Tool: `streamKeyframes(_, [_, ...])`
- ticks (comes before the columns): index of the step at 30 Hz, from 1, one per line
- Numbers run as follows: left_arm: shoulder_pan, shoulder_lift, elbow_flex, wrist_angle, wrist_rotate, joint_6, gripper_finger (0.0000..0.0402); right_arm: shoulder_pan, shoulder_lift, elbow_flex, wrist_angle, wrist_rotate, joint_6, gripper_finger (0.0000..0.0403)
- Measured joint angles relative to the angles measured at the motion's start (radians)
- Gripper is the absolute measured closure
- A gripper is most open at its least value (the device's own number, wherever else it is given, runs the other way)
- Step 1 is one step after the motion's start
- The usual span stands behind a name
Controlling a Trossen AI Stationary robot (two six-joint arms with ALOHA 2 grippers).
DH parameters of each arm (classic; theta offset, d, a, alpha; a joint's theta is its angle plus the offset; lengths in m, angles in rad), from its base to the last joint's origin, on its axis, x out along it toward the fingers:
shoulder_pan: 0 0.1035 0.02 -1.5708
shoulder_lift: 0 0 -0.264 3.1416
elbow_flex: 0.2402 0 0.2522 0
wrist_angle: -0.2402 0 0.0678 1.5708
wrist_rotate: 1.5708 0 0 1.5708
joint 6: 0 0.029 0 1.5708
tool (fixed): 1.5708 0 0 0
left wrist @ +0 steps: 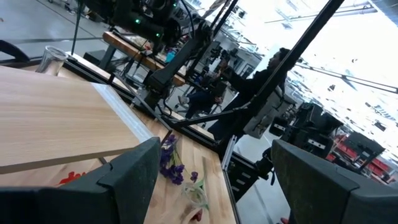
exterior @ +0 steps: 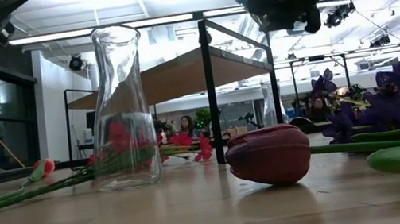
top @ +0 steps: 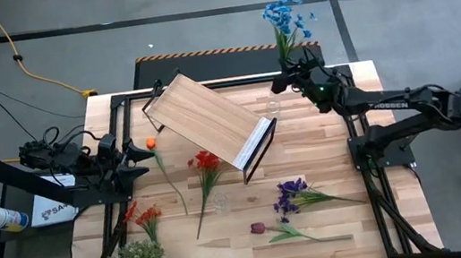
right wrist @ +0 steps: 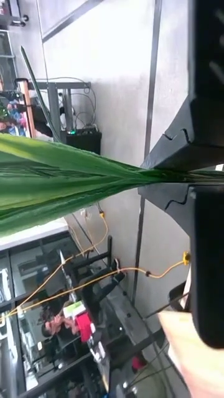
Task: Pick and place flowers into a vace then onto a shelf
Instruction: Put the blue flowers into the top transparent flower vase
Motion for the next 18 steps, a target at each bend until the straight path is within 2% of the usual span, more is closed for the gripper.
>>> streamKeyframes(8, [0.000,0.000,0.000,0.000,-0.001,0.000,0.0064,0.000,0.069,0.000,0.088,0.005,-0.042,0.0386])
streamKeyframes(18, [0.000,0.000,0.000,0.000,-0.001,-0.001,0.0064,0.000,0.129,0.001,0.097,0.016,-0.061,0.0387])
